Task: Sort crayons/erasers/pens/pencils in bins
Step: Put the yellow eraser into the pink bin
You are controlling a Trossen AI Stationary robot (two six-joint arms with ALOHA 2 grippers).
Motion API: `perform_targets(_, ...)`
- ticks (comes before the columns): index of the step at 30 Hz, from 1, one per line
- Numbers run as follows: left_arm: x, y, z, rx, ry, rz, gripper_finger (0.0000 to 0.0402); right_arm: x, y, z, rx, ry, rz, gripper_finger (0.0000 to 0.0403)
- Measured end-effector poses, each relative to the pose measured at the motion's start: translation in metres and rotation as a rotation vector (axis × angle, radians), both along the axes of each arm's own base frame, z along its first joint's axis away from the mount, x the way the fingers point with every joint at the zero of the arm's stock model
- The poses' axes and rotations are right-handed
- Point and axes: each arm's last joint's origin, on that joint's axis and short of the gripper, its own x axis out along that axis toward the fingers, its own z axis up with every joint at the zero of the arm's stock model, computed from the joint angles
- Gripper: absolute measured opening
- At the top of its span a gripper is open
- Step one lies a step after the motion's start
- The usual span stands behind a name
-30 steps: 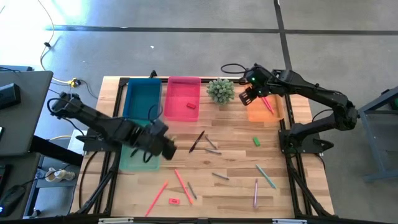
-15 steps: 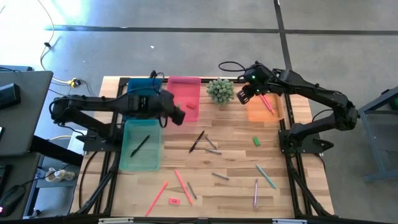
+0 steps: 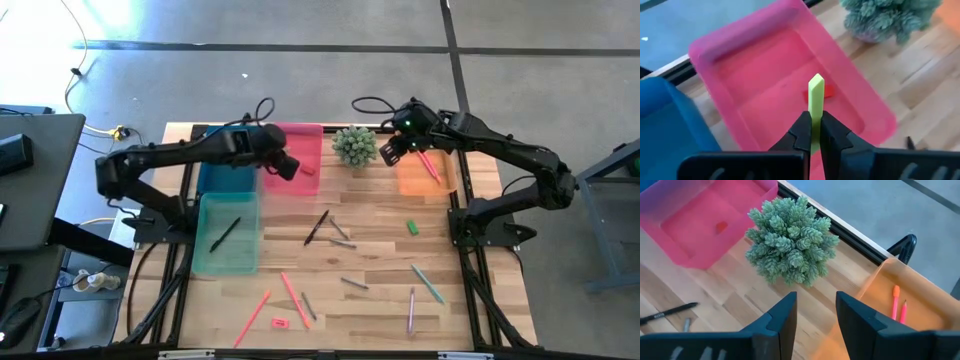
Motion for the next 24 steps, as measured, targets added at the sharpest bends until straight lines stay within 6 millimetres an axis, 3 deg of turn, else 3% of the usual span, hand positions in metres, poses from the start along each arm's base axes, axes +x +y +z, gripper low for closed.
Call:
perform_targets(13,0.016,0.039,-0.052,-0.064,0.144,-0.102,0.0007,0.006,0.002,0.003,0.064,-0.135,-0.137,0.0129)
perform_targets(24,0.018,0.047,-0.072,-0.126,0.188,-0.163,0.0068,0.018,0.029,0.003,0.130,-0.199,-0.162,0.0129)
